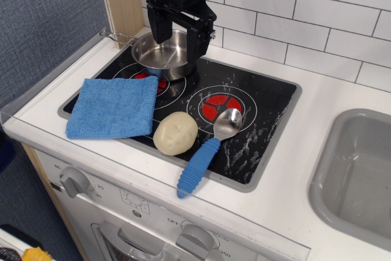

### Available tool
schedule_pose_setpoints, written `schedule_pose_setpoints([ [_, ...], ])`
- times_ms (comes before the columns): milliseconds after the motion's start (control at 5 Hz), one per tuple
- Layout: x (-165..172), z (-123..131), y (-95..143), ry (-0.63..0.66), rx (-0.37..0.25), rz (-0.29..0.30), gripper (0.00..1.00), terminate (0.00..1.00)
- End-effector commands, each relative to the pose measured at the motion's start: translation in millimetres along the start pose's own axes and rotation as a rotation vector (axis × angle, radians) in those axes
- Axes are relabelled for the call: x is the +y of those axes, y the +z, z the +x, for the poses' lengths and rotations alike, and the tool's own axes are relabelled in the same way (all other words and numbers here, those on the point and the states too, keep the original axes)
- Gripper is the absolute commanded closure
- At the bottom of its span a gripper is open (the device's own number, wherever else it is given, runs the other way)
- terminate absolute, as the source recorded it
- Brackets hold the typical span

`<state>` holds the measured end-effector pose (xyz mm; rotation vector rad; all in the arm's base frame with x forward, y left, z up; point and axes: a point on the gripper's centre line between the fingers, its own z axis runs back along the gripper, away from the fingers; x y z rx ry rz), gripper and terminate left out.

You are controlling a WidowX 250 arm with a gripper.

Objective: Move silver pot to left burner of stove

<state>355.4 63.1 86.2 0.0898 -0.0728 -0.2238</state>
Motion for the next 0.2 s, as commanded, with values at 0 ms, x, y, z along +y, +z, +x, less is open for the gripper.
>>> schedule_pose_setpoints([
  [0, 7.3, 1.8, 17.6, 0.011, -0.043, 0.024, 0.0, 1.0],
])
